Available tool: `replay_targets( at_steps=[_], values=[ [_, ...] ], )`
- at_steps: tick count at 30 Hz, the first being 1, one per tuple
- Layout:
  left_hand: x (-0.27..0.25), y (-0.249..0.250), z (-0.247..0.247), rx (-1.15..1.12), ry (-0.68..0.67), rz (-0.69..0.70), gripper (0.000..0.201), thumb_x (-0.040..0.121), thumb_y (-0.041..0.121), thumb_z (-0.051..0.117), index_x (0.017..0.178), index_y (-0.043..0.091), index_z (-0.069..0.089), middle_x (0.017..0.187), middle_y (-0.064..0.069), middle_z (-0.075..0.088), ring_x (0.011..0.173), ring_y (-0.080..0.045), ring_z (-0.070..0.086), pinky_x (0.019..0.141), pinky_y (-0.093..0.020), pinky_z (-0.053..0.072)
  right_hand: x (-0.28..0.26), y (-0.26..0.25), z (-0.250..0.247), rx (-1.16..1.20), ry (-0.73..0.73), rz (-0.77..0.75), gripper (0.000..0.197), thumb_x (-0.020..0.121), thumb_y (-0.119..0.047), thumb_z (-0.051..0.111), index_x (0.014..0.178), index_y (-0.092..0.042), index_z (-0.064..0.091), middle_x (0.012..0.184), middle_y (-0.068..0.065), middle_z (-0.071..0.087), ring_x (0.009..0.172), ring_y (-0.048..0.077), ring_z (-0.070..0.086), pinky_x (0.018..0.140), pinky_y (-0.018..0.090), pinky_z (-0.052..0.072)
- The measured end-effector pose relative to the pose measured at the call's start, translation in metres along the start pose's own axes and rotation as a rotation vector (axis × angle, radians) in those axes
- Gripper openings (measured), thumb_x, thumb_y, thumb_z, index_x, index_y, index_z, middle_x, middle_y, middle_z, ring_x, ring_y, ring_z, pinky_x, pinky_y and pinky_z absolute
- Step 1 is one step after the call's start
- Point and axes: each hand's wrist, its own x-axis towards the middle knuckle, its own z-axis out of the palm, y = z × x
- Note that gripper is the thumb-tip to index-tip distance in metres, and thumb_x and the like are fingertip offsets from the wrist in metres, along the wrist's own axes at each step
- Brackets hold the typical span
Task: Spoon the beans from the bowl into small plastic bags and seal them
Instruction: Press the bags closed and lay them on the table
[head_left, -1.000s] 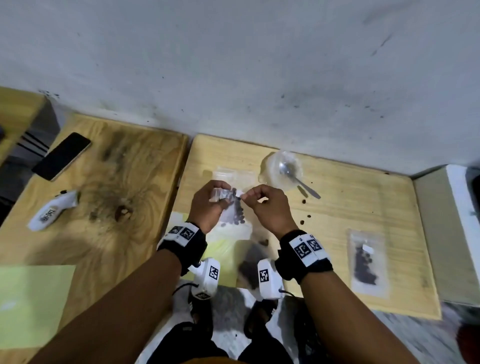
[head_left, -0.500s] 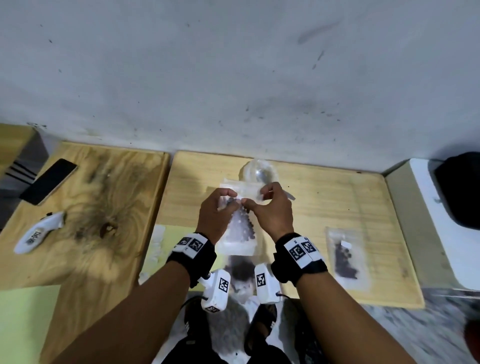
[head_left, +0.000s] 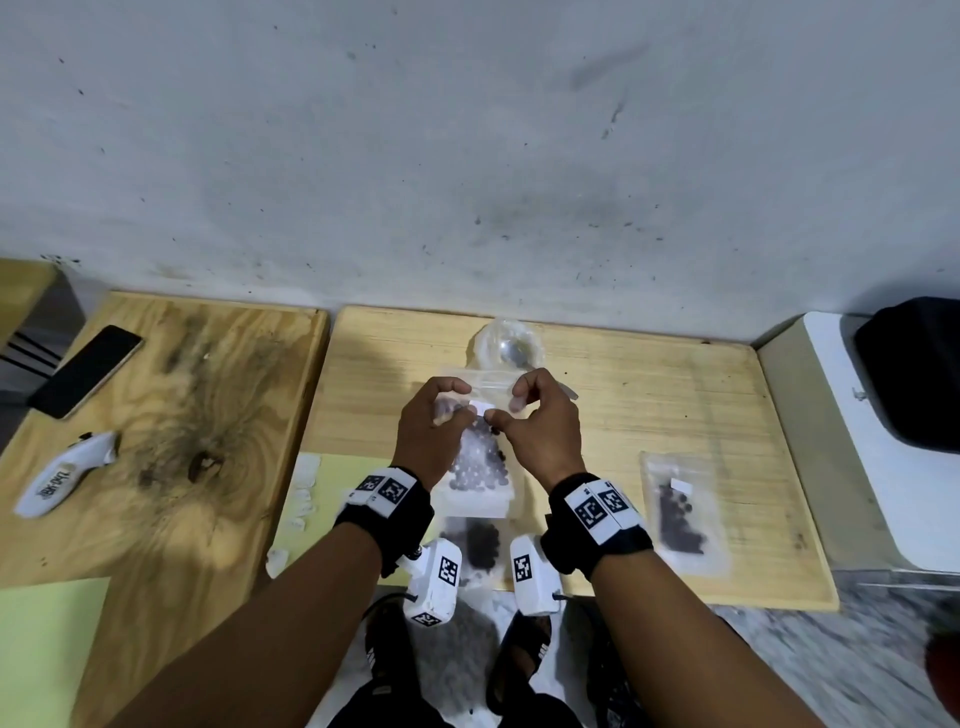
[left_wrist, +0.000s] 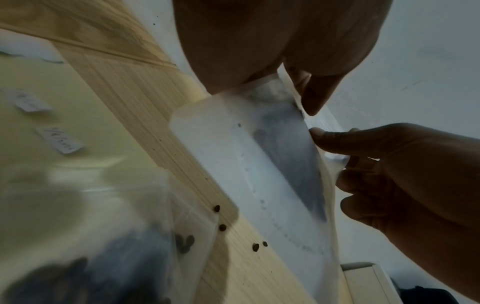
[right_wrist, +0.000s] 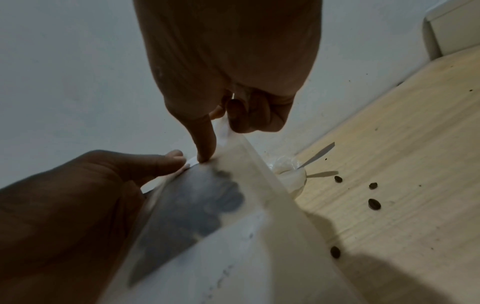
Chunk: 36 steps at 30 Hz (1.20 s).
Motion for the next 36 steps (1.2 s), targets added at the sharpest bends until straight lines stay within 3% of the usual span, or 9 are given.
replay_targets(
  at_steps=[5,8,11,15,23,26,30,33,36],
  values=[
    [0.001,0.002,-0.001,-0.019,0.014,-0.032,0.017,0.075,0.017,0.069,0.083,0.031,0.064,0.098,-0.015,0.066,0.078,-0.031,0.059,0.07,-0.045,0.053,0.001,0.001,0.0,0.011,-0.025,-0.021,0.04,0.07,-0.02,0.086,0.082,-0.032,0.05,0.08,-0.013,0.056,0.065,0.006,0.051,0.072,0.039,0.051],
    [0.001,0.006,-0.001,-0.069,0.037,-0.074,0.012,0.074,0.019,0.071,0.08,0.027,0.066,0.09,-0.013,0.067,0.084,-0.038,0.064,0.078,-0.053,0.056,0.002,0.001,-0.002,0.015,-0.041,-0.043,0.042,0.068,-0.02,0.088,0.083,-0.034,0.051,0.08,-0.014,0.056,0.071,0.005,0.054,0.071,0.035,0.05],
    [0.003,0.007,0.0,-0.074,0.035,-0.063,0.014,0.079,0.012,0.071,0.08,0.025,0.065,0.083,-0.001,0.066,0.078,-0.022,0.062,0.077,-0.05,0.055,0.003,0.002,-0.003,-0.005,-0.051,-0.054,0.039,0.069,-0.021,0.087,0.085,-0.03,0.053,0.08,-0.014,0.056,0.064,0.004,0.05,0.068,0.031,0.048],
    [0.002,0.011,0.005,-0.09,-0.005,-0.075,0.019,0.073,0.013,0.072,0.087,0.026,0.066,0.094,-0.009,0.068,0.082,-0.023,0.063,0.075,-0.044,0.055,0.005,0.005,-0.005,0.006,-0.009,-0.038,0.037,0.072,-0.021,0.085,0.085,-0.03,0.052,0.081,-0.012,0.056,0.062,0.003,0.047,0.068,0.033,0.048],
    [0.01,0.013,0.027,-0.148,-0.076,-0.155,0.052,0.061,0.0,0.064,0.104,0.028,0.063,0.104,-0.013,0.065,0.082,-0.02,0.061,0.07,-0.036,0.055,0.0,0.038,-0.037,0.19,-0.126,0.175,0.025,0.073,-0.007,0.081,0.088,-0.021,0.066,0.089,-0.005,0.063,0.09,0.014,0.06,0.071,0.026,0.047],
    [0.011,0.013,0.045,-0.113,-0.154,-0.199,0.054,0.064,-0.003,0.066,0.103,0.034,0.063,0.101,-0.008,0.062,0.082,-0.021,0.06,0.068,-0.036,0.056,-0.006,0.055,-0.059,0.239,-0.187,0.263,0.03,0.075,0.0,0.079,0.096,-0.02,0.07,0.087,0.007,0.058,0.076,0.019,0.053,0.06,0.018,0.042],
    [0.003,0.003,0.082,-0.039,-0.276,-0.302,0.036,0.064,0.01,0.071,0.093,0.031,0.07,0.114,-0.003,0.064,0.099,-0.025,0.064,0.08,-0.041,0.053,-0.007,0.085,-0.095,0.153,0.039,0.306,0.033,0.077,-0.004,0.077,0.097,-0.029,0.07,0.093,0.005,0.062,0.075,0.019,0.056,0.067,0.026,0.048],
    [-0.008,-0.01,0.121,-0.011,-0.478,-0.438,0.024,0.08,0.004,0.066,0.094,0.023,0.069,0.1,-0.004,0.066,0.08,-0.02,0.06,0.067,-0.031,0.046,-0.011,0.111,-0.129,0.018,0.107,0.358,0.027,0.078,-0.01,0.075,0.097,-0.03,0.07,0.094,0.0,0.07,0.082,0.02,0.066,0.072,0.031,0.053],
    [-0.021,-0.016,0.164,0.023,-0.599,-0.518,0.024,0.087,-0.003,0.057,0.104,0.013,0.064,0.089,-0.003,0.064,0.068,-0.016,0.055,0.062,-0.029,0.044,-0.019,0.133,-0.163,-0.116,0.115,0.431,0.024,0.086,-0.013,0.065,0.107,-0.023,0.069,0.1,0.0,0.068,0.079,0.017,0.065,0.055,0.016,0.047]
  ],
)
